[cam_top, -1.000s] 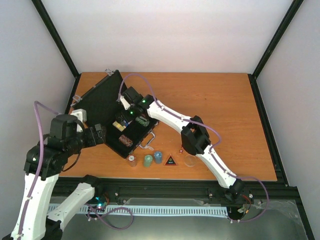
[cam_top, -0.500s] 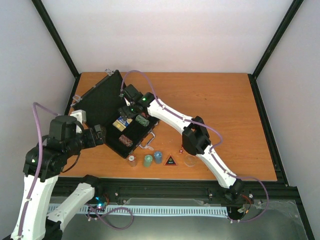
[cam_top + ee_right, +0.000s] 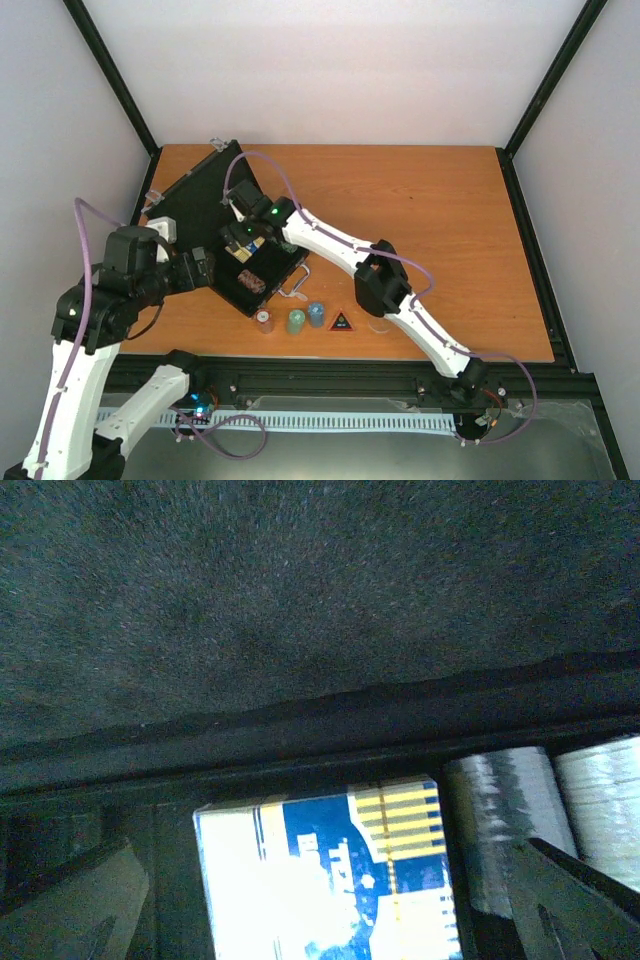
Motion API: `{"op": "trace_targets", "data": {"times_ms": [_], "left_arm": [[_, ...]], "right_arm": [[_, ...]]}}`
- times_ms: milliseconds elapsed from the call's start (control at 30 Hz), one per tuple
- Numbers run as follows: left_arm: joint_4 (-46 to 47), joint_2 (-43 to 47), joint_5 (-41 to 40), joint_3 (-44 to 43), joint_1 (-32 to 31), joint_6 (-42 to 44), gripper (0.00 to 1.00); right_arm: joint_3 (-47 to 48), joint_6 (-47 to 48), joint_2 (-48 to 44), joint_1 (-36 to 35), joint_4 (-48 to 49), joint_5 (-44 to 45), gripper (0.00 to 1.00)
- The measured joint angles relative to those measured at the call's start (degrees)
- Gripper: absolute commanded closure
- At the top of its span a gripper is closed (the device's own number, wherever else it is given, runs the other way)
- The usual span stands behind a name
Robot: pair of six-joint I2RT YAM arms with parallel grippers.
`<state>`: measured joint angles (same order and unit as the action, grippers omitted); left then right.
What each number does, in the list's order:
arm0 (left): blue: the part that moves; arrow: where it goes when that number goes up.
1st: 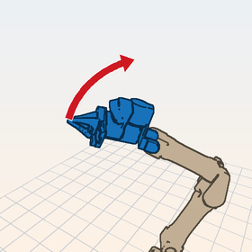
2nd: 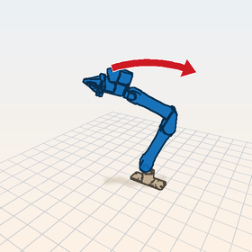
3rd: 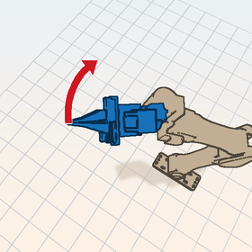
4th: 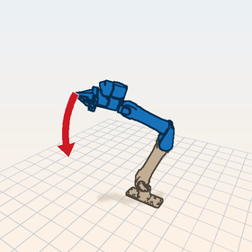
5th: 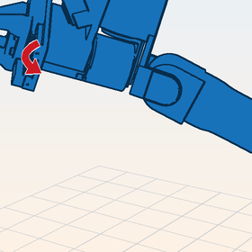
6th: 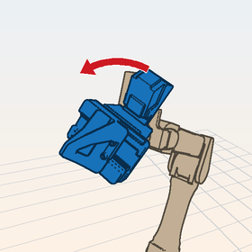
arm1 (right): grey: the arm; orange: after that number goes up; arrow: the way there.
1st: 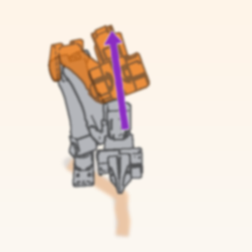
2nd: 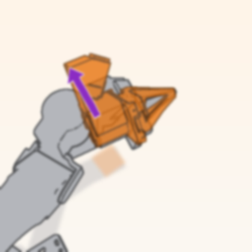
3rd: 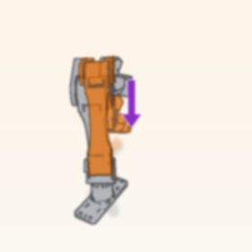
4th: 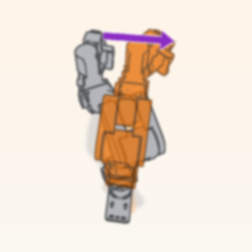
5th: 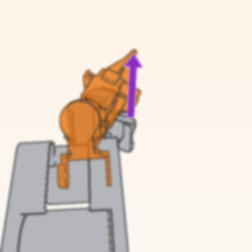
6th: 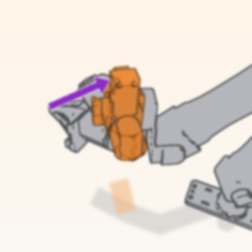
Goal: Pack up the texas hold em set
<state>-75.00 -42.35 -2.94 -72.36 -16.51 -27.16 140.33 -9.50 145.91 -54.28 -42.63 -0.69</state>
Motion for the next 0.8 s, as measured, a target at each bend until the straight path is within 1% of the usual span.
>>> {"op": "trace_targets", "data": {"times_ms": [267, 500, 800], "left_arm": [[0.0, -1.1, 0.0, 0.0, 0.0, 0.2, 0.00], [0.0, -3.1, 0.0, 0.0, 0.0, 1.9, 0.00], [0.7, -3.9, 0.7, 0.3, 0.0, 3.6, 0.00]], "right_arm": [[1.9, 1.1, 6.1, -1.0, 1.8, 5.7, 0.00], [4.0, 2.2, 7.7, -1.3, 3.1, 9.7, 0.00], [3.5, 5.4, 7.9, -1.1, 1.4, 13.8, 0.00]]}}
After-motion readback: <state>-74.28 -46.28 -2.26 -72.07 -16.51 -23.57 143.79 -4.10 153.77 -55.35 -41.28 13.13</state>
